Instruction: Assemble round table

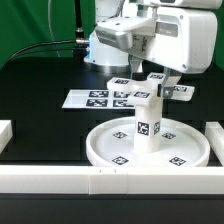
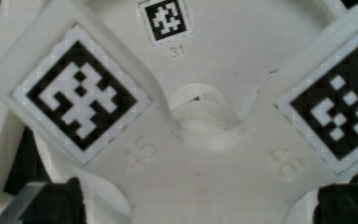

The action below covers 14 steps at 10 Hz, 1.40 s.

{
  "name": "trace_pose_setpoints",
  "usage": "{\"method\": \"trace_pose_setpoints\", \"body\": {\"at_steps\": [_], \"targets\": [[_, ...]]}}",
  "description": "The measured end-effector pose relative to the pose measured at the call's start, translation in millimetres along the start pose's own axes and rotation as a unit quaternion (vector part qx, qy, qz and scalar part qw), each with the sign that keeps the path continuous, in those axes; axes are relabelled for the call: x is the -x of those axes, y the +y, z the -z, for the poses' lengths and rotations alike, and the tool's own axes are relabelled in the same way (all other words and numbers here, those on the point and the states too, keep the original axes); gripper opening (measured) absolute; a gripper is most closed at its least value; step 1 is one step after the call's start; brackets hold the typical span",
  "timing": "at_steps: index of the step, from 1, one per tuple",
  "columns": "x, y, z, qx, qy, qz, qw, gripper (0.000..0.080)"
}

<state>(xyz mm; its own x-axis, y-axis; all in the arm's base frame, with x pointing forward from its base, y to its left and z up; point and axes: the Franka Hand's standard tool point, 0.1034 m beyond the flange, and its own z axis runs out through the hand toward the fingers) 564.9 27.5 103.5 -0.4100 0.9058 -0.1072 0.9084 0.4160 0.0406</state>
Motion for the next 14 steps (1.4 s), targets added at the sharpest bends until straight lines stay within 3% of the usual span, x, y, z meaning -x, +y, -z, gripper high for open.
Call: {"method": "trace_pose_setpoints", "body": {"at_steps": [3,4,8,9,11,14], "targets": [[0.3,-2.9,-3.4,-0.003,0.001,-0.004,1.000,0.0637],[0.5,-2.7,-3.2,-0.003,0.001,-0.004,1.000,0.0467],[0.5,-2.8,-3.3,-0.003,0.001,-0.021,1.000,0.0445],[1.4,-2.7,-3.8,-0.003,0.004,-0.072,0.997,0.0445],[4.8,-3.4,-4.6,-0.003,0.009,-0.202,0.979,0.0445],[-0.7,-3.0,-4.2,-0.007,0.014,-0.385,0.923,0.0445]]}}
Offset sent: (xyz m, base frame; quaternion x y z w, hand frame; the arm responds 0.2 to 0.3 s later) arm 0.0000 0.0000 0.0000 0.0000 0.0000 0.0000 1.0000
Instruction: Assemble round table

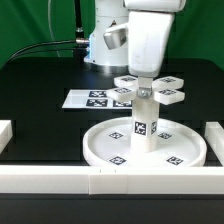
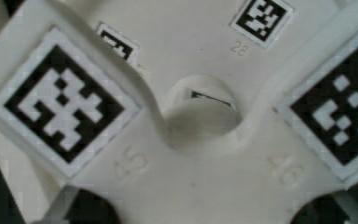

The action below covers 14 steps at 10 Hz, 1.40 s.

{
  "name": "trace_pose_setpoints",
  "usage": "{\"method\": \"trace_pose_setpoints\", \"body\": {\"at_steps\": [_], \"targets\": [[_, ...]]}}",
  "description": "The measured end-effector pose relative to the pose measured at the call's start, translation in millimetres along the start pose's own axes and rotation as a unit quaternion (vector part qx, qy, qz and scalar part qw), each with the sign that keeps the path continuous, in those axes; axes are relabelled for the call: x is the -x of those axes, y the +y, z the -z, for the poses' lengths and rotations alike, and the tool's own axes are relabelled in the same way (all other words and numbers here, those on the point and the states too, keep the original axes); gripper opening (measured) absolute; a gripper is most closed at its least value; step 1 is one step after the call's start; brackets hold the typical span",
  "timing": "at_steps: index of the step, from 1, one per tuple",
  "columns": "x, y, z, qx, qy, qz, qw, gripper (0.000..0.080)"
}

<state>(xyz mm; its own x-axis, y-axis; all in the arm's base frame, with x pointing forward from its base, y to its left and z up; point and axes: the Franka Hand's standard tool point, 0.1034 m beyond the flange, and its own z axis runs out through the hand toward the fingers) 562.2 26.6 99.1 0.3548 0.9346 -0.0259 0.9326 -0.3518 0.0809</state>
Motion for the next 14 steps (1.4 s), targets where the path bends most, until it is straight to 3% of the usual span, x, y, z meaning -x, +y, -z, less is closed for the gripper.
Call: {"method": "trace_pose_setpoints", "body": {"at_steps": [2,6,8,9,10,11,14], "targets": [[-11.0,-6.7,0.3,-0.008,0.003,-0.136,0.991,0.0445],[-11.5,-7.0,0.4,-0.012,0.006,-0.249,0.968,0.0445],[-10.1,-6.7,0.4,-0.020,0.011,-0.344,0.939,0.0445],[-8.0,-6.1,0.4,-0.031,0.018,-0.416,0.909,0.0445],[-8.0,-7.5,0.5,-0.040,0.026,-0.503,0.863,0.0445],[-9.2,-9.6,0.9,-0.041,0.029,-0.538,0.842,0.0445],[-10.2,-10.2,0.5,-0.046,0.028,-0.681,0.730,0.0445]]}}
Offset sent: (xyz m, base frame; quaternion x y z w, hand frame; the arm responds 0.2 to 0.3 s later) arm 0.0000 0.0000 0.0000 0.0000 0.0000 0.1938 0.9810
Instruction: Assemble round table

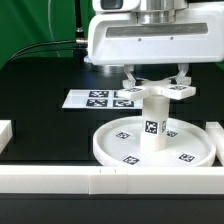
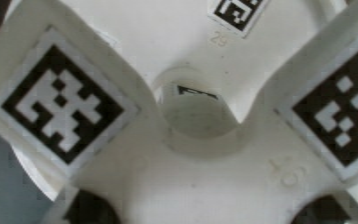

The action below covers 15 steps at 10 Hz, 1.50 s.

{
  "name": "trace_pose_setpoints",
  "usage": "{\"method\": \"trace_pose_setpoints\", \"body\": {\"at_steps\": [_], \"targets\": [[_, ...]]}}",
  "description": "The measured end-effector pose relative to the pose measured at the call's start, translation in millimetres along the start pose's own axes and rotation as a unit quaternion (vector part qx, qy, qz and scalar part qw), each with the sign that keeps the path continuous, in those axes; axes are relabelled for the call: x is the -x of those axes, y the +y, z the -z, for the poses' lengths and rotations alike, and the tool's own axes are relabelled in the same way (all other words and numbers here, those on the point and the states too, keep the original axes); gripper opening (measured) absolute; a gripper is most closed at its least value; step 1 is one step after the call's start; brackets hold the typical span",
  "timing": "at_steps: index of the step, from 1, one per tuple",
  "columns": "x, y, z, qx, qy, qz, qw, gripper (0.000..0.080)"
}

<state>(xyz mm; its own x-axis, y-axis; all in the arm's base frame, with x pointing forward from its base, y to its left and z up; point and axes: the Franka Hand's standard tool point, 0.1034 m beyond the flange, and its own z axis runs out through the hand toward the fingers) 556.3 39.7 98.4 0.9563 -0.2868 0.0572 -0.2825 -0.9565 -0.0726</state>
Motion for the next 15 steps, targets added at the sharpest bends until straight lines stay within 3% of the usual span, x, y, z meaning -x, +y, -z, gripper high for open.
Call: {"method": "trace_pose_setpoints", "body": {"at_steps": [4,6,7,8,11,13,14,15], "targets": [[-0.4,0.8,0.1,-0.008,-0.003,-0.109,0.994,0.0445],[-1.7,2.1,0.1,-0.022,-0.008,-0.201,0.979,0.0446],[-2.6,2.9,0.1,-0.034,-0.014,-0.270,0.962,0.0446],[-2.7,2.2,0.2,-0.038,-0.019,-0.326,0.944,0.0446],[-2.4,1.3,-0.1,-0.041,-0.027,-0.458,0.888,0.0446],[-3.0,0.7,-0.1,-0.043,-0.034,-0.566,0.823,0.0446],[-1.9,0.8,-0.1,-0.034,-0.044,-0.603,0.796,0.0446],[-2.1,1.4,-0.2,-0.030,-0.045,-0.616,0.786,0.0446]]}}
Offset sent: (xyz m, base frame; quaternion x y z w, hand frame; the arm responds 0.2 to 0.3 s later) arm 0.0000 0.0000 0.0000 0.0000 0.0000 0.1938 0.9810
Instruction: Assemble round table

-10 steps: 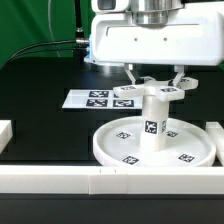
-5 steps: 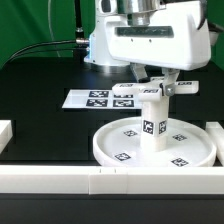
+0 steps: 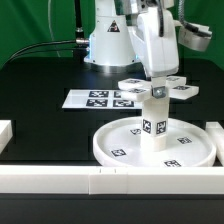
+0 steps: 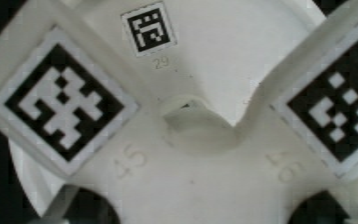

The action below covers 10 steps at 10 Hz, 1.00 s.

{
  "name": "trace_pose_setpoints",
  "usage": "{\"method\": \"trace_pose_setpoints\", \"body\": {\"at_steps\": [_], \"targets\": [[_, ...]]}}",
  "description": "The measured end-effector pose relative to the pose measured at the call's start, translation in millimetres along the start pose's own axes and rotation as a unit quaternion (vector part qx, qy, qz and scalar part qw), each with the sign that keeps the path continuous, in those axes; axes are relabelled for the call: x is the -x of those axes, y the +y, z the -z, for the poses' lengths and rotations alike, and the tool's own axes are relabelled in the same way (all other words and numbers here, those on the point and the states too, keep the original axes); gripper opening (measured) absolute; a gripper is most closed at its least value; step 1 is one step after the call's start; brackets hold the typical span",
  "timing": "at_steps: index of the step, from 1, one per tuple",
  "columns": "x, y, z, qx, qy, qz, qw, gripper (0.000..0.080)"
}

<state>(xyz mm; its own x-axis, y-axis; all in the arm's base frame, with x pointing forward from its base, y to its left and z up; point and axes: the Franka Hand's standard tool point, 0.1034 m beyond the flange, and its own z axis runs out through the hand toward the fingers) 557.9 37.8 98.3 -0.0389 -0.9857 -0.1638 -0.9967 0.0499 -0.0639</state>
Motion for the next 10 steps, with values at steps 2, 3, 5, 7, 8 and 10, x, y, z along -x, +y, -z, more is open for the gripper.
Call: {"method": "trace_pose_setpoints", "body": {"at_steps": [2,3,5,7,8,10], "targets": [[0.6,0.4,1.1,0.001,-0.003,0.022,1.000,0.0447],[0.5,-0.8,8.0,0.002,-0.011,0.045,0.999,0.0601],[5.0,-5.6,26.3,-0.007,-0.024,0.053,0.998,0.0641],[8.1,-6.7,31.5,-0.011,-0.027,0.069,0.997,0.0647],[8.6,-6.4,30.6,-0.010,-0.027,0.069,0.997,0.0649],[8.8,-8.2,29.0,-0.012,-0.024,0.189,0.982,0.0649]]}}
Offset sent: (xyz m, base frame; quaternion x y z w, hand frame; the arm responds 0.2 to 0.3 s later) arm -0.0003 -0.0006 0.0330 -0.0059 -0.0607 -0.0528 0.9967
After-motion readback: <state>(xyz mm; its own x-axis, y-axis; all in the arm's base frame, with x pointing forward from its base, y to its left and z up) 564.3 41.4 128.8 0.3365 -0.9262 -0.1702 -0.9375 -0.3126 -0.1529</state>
